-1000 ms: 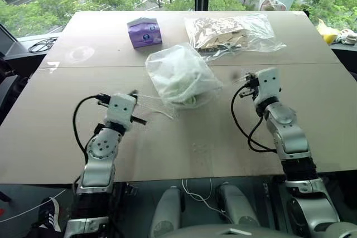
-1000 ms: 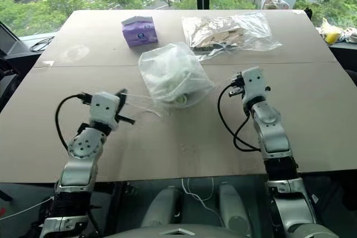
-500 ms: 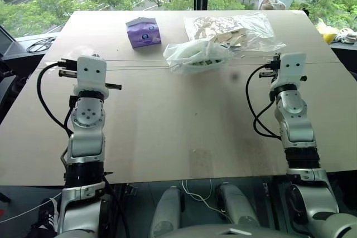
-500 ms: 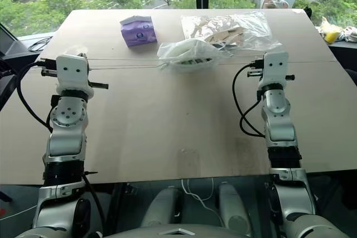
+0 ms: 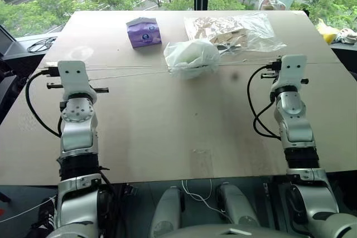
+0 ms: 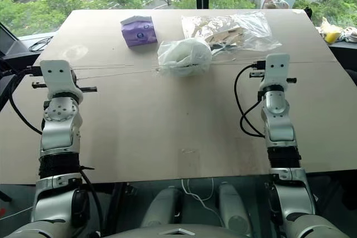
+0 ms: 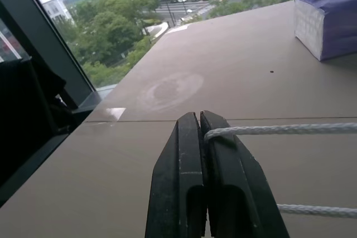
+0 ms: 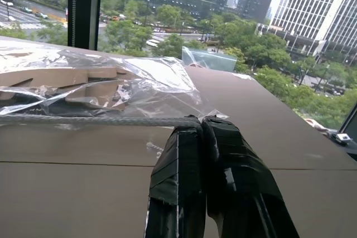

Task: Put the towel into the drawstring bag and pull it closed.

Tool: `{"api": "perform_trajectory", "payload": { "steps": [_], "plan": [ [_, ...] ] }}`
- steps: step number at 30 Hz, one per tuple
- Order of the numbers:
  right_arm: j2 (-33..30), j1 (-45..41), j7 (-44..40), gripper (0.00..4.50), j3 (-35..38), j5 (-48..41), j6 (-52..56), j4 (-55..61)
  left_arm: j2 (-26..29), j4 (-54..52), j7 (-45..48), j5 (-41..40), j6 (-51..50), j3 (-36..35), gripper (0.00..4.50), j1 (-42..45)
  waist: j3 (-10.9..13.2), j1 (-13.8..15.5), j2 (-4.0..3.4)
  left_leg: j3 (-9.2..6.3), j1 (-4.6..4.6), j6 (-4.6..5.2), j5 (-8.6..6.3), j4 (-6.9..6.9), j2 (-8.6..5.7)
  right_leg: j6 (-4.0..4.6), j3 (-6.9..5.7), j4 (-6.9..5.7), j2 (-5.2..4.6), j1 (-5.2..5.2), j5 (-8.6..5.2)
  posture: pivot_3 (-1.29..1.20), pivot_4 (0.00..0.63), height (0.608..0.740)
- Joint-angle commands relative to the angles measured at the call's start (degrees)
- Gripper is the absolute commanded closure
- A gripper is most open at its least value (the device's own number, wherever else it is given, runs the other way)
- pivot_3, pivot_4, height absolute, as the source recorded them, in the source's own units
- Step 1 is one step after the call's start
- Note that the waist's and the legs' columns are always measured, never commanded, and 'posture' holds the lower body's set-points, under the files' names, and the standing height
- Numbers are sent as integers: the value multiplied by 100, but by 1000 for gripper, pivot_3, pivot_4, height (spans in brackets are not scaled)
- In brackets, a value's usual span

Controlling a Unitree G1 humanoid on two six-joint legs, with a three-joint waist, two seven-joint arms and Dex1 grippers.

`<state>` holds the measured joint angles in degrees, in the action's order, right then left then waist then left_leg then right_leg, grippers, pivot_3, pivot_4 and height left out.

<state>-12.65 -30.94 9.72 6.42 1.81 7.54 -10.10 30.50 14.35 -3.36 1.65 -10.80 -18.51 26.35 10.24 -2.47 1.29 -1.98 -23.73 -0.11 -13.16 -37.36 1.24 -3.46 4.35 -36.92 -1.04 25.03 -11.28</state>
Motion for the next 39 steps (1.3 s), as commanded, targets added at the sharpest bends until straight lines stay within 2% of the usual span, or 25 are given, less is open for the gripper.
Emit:
{"api": "perform_trajectory", "payload": {
  "steps": [1,6,9,14,18,22,25,27,28,30,31,33,35,37,39],
  "plan": [
    [-213,-69,719,4500,874,-25,144,9,423,384,-439,132,236,-541,4450,-69,0,3,0,0,0,0,0,0,0,0,0,0,0,0,0,0,150,740],
    [131,-140,1581,4500,1714,-719,447,-29,407,880,-1426,-23,64,-1046,4450,79,0,-1,1,-1,-1,0,0,0,0,0,0,0,0,0,0,0,150,740],
    [402,-177,2085,4500,2118,-1086,519,18,386,976,-1957,60,-140,-1068,4450,91,-1,2,1,-2,1,0,0,0,2,1,-1,-5,0,0,1,0,150,740],
    [495,-240,2320,4500,2106,-1474,596,35,304,967,-2643,68,-367,-1062,4450,170,-1,0,1,-1,-1,0,0,0,0,0,0,-5,-3,1,1,0,150,740],
    [525,-295,2044,4500,1896,-1759,674,-19,172,1031,-2378,-92,-232,-743,4450,360,-1,0,1,-2,0,0,0,0,0,1,-2,-6,-1,1,1,0,150,740],
    [176,-335,-11,4500,681,-1936,1122,81,-222,1023,-762,-661,10,-96,4450,646,-1,18,1,-1,-1,-1,1,-1,-4,0,-2,-6,-2,0,1,0,150,740],
    [-126,-237,-1189,4500,-15,-1956,1432,391,-345,923,294,-864,91,300,4450,708,-1,-4,1,1,0,-1,1,-2,-5,-1,-1,-2,-2,-3,1,0,150,740],
    [-516,-90,-2134,3785,-526,-1949,1631,759,-365,800,1365,-1133,275,593,4500,726,-1,-23,1,-2,1,-1,1,0,0,-1,-2,-3,5,-2,1,0,150,740],
    [-718,-43,-2504,3646,-726,-1909,1707,883,-347,778,1892,-1262,315,735,4500,762,-1,-27,1,-3,0,-1,1,0,0,-1,-3,-3,7,-2,1,0,150,740],
    [-1102,30,-3124,2839,-1054,-1787,1712,1055,-253,801,2733,-1427,327,960,4500,848,-1,-12,1,-4,-4,-1,1,3,0,0,-3,-2,6,0,1,0,150,740],
    [-1362,81,-3471,2406,-1240,-1674,1652,1128,-180,817,3202,-1523,251,1064,3986,895,0,-7,1,-3,-4,-1,1,3,-1,0,-4,1,5,-1,1,0,150,740],
    [-1961,198,-4192,1578,-1521,-1478,1538,1191,43,867,4053,-1679,77,1213,3380,982,0,-7,1,0,-7,-1,1,2,-2,-1,-3,10,4,-2,0,0,150,740],
    [-2443,288,-4736,736,-1511,-1478,1524,1131,392,841,5040,-1897,-362,1384,2531,928,0,-8,1,0,-7,-1,1,0,-3,-2,-3,11,3,-2,0,0,150,740],
    [-2775,389,-5144,704,-1393,-1602,1606,1126,860,673,6090,-2006,-622,1657,1513,683,0,-48,1,3,-2,0,0,1,-2,-2,-1,10,4,-2,-2,0,150,740],
    [-3082,537,-5448,704,-1281,-1649,1657,1150,1217,740,6541,-2040,-799,1659,612,586,0,-89,0,2,1,0,0,5,1,-2,-1,9,6,-1,-3,0,150,740]
  ]
}}
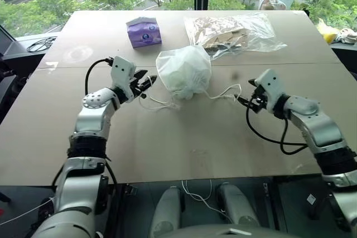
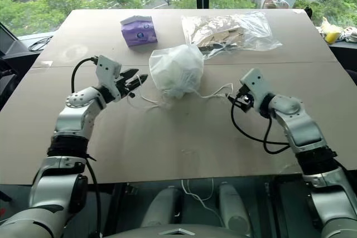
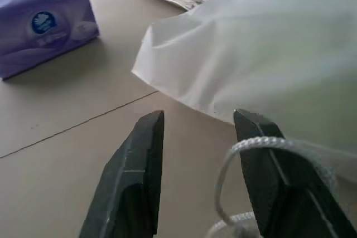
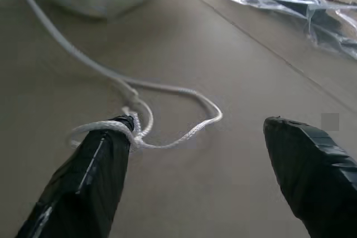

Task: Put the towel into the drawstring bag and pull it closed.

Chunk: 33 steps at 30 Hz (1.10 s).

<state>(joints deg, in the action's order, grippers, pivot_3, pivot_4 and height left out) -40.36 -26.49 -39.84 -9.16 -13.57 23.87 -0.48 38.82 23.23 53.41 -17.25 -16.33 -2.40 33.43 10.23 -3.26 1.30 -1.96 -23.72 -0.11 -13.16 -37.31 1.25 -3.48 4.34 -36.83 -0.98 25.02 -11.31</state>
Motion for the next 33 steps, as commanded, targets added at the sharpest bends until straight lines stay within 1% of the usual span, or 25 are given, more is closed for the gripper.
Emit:
{"api": "perform_trajectory", "payload": {
  "steps": [1,4,6,8,10,11,13,15,17,18,19,21,22,24,25,26,27,28,30,32,33],
  "plan": [
    [-446,187,-646,704,343,-139,7,207,558,-72,1088,-161,-247,21,612,-148,1,-14,0,0,0,0,0,0,1,0,0,-2,1,1,0,0,150,740],
    [-595,344,-806,704,610,-204,-112,160,936,154,1537,-99,-246,-20,612,-189,2,-17,2,-3,-2,0,0,-4,4,-10,-2,-2,3,2,-7,0,150,740],
    [-595,224,-529,704,748,107,-494,-182,1112,531,1500,181,184,5,612,-119,2,-21,2,0,-1,0,0,-7,4,-19,-1,-3,3,1,-11,0,150,740],
    [-548,-68,-170,704,873,384,-805,-685,1183,1095,1365,365,479,-35,612,164,2,-11,1,5,2,1,1,-12,3,-20,1,-3,0,-1,-12,0,150,740],
    [-535,-200,-240,704,907,391,-932,-863,1200,1518,1342,475,754,-63,612,423,2,5,2,6,0,0,1,-20,3,-20,0,-3,0,0,-12,0,150,740],
    [-528,-273,-234,704,894,470,-1098,-956,1180,1709,1270,538,984,-93,612,557,2,19,2,6,-1,0,2,-21,2,-22,0,-3,1,-1,-11,0,150,740],
    [-362,-561,134,704,1039,609,-1361,-1291,1059,2162,887,549,1214,-270,612,957,2,64,2,3,-2,0,1,-19,3,-18,-1,-5,1,-1,-8,0,150,740],
    [-125,-808,318,704,1289,396,-1239,-1463,837,2535,331,304,1202,-653,612,1417,3,87,3,2,-7,1,1,-18,3,-3,-2,-4,1,2,1,0,150,740],
    [-83,-763,129,704,1267,329,-1059,-1384,653,2746,58,15,1008,-1031,612,1716,3,111,4,-1,-12,0,1,-18,2,-2,-3,-4,1,4,3,0,150,740],
    [-219,-640,-95,704,1055,541,-1293,-1334,612,2787,-11,36,1082,-1077,612,1744,3,114,5,-3,-13,0,1,-17,0,-2,-5,-4,-1,2,3,0,150,740],
    [-276,-599,-151,704,954,699,-1509,-1346,564,2816,-99,23,1095,-1141,612,1765,2,110,4,-3,-13,0,1,-17,-1,-2,-5,-4,-3,1,3,0,150,740],
    [97,-956,570,704,1460,435,-1234,-1511,439,2946,-460,-225,867,-1477,612,1945,2,96,3,0,-13,1,0,-12,-6,-3,-3,-3,-10,1,2,0,150,740],
    [148,-1029,619,704,1539,361,-1062,-1505,448,2955,-467,-77,998,-1380,612,1904,2,75,3,2,-14,1,0,-12,-6,-3,-2,-2,-11,3,2,0,150,740],
    [-157,-755,-65,704,1074,617,-1054,-1278,635,2876,-229,783,1845,-647,612,1526,3,72,2,4,-13,1,0,-11,-6,-3,0,-4,-11,6,3,0,150,740],
    [-264,-537,-513,704,901,542,-1045,-1036,674,2766,135,794,1694,-512,612,1399,3,76,1,0,-11,0,0,-10,-6,-2,-1,-7,-8,5,2,0,150,740],
    [-317,-400,-785,704,818,458,-1032,-872,687,2711,386,724,1524,-477,612,1345,0,78,1,0,-7,1,0,-3,-6,-1,-1,-7,-7,4,2,0,150,740],
    [-121,-546,-547,704,1041,218,-752,-858,682,2538,738,426,1086,-572,612,1329,0,72,4,-1,-2,1,0,1,-5,0,-1,-7,-4,2,1,0,150,740],
    [51,-731,-252,704,1291,31,-447,-905,693,2435,970,283,937,-628,612,1318,2,51,5,-3,-5,1,0,1,-1,1,-4,-7,0,2,0,0,150,740],
    [-114,-695,-428,704,1203,154,-236,-905,801,2468,1078,476,1059,-531,612,1270,8,64,4,-1,-14,0,1,-8,2,0,-2,-10,2,9,1,0,150,740],
    [-507,-308,-986,704,827,464,-544,-780,888,2551,1136,658,1183,-436,612,1176,8,87,4,-1,-10,0,1,-13,0,-1,-2,-15,1,7,2,0,150,740],
    [-397,-364,-784,704,957,458,-721,-866,905,2559,1192,650,1150,-436,612,1132,5,104,8,-1,-7,0,1,-15,0,-2,-2,-15,0,5,1,0,150,740]
  ]
}}
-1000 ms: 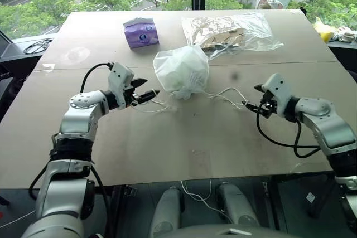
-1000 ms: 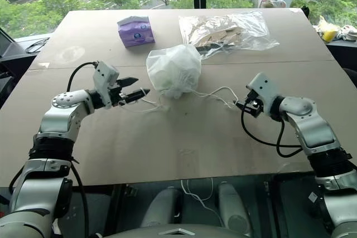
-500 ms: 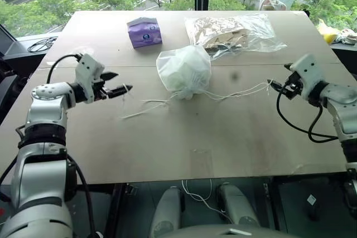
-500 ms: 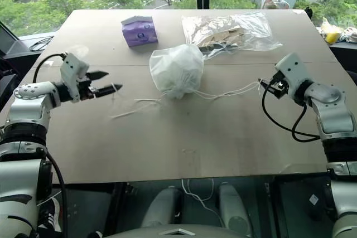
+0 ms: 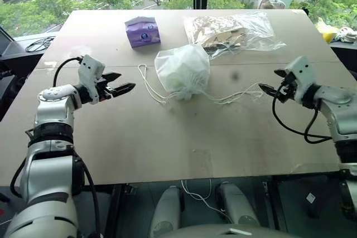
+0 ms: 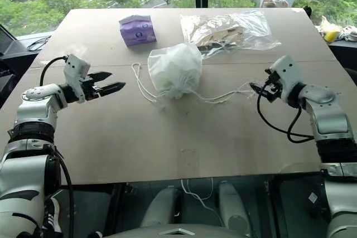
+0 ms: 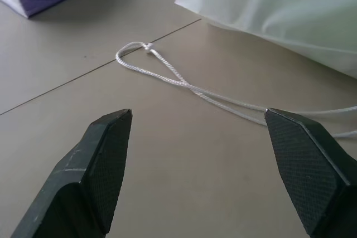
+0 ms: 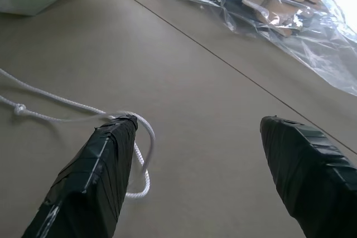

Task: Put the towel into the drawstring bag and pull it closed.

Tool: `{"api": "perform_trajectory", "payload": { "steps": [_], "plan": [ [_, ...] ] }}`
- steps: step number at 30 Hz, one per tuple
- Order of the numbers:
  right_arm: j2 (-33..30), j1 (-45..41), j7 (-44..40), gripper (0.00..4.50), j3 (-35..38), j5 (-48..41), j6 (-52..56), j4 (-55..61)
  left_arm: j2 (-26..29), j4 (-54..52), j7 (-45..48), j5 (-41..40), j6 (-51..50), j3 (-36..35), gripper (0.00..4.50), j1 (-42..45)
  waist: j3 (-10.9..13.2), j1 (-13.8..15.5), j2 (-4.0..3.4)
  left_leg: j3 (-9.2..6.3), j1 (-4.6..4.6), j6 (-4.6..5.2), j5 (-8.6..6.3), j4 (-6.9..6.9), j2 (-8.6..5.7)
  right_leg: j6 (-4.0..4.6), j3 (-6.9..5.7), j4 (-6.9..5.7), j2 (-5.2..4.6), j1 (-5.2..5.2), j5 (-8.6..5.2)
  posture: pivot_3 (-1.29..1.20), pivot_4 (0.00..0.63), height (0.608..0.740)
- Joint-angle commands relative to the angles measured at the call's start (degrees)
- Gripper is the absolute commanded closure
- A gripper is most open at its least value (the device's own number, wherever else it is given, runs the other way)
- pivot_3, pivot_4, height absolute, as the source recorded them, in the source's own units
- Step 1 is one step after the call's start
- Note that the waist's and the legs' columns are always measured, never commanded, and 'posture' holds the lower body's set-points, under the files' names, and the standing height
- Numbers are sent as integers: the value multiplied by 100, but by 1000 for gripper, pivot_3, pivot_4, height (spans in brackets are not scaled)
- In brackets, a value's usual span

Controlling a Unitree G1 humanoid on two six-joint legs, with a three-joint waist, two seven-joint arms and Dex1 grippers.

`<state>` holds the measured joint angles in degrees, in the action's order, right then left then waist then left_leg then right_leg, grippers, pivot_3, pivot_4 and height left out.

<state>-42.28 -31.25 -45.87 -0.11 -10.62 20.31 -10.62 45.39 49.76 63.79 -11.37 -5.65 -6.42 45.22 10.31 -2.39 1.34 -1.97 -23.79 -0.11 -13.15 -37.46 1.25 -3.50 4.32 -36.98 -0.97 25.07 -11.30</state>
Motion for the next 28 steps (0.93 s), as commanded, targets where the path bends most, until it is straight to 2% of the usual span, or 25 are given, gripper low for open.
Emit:
{"api": "perform_trajectory", "payload": {
  "steps": [1,2,3,4,6,7,9,12,14,16,18,22,26,28],
  "plan": [
    [62,-131,340,704,372,33,-373,-17,261,-113,182,55,78,-36,612,-93,-4,5,6,-2,5,0,0,1,-1,0,-1,0,0,-4,-1,0,150,740],
    [359,-449,872,704,792,-250,-77,-180,259,-194,251,-3,-8,-53,612,-149,-4,-11,5,-1,5,0,0,1,1,0,-1,1,1,-5,-2,0,150,740],
    [435,-547,880,704,910,-423,197,-175,255,-345,374,-100,-166,-72,612,-235,2,-36,-5,3,5,0,0,0,1,0,1,1,0,-3,-1,0,150,740],
    [324,-449,568,704,758,-391,295,-72,250,-504,473,-171,-301,-86,612,-327,2,-33,-5,12,5,-1,2,-2,-1,-1,11,-5,-2,1,2,0,150,740],
    [-387,261,-560,704,-114,154,-93,311,268,-922,704,-253,-502,-44,612,-646,-1,9,-2,5,6,-3,3,-4,0,0,7,-13,0,0,1,0,150,740],
    [-468,432,-650,704,-222,243,-260,352,285,-1201,821,-320,-664,-28,612,-863,-7,35,-1,-2,4,-3,3,2,0,3,2,-13,0,1,-1,0,150,740],
    [-111,449,-280,704,187,-259,67,484,317,-1752,960,-481,-918,-51,612,-1286,-17,20,12,-5,4,-1,-1,9,3,7,-6,-5,-2,-2,-8,0,150,740],
    [323,744,-434,704,663,-1196,573,1142,310,-2598,886,-675,-1117,-204,612,-1986,-3,-54,2,14,-8,-1,-1,6,4,7,11,-7,-5,13,-6,0,150,740],
    [249,1334,-741,704,547,-1127,241,1392,246,-3081,747,-842,-1254,-357,612,-2431,-5,-29,2,8,-3,-1,-1,6,4,7,10,-14,-3,12,-7,0,150,740],
    [289,2111,-1185,704,601,-1163,-539,1516,151,-3746,594,-1059,-1367,-564,612,-3128,-13,8,8,3,10,0,-2,6,5,6,5,-13,-1,0,-9,0,150,740],
    [308,2502,-1264,704,655,-1179,-729,1531,61,-4253,451,-1226,-1461,-732,612,-3656,-13,23,4,-1,16,0,-2,6,6,2,-1,-3,-4,-13,-12,0,150,740],
    [336,2805,-1140,704,775,-1113,-857,1316,-273,-4947,32,-1346,-1294,-953,612,-4363,-12,-1,1,18,20,-2,0,-11,4,3,10,2,-13,-19,-30,0,150,740],
    [363,2836,-1177,704,854,-1175,-1001,1142,-534,-5218,-218,-1344,-1037,-997,612,-4600,-8,-1,7,27,118,-3,0,-16,15,3,16,4,-5,-102,-35,0,150,740],
    [352,2796,-1229,704,855,-1173,-1081,1055,-578,-5226,-235,-1361,-907,-993,612,-4614,-8,-1,7,24,118,-3,0,-15,17,3,15,4,-2,-100,-35,0,150,740]
  ]
}}
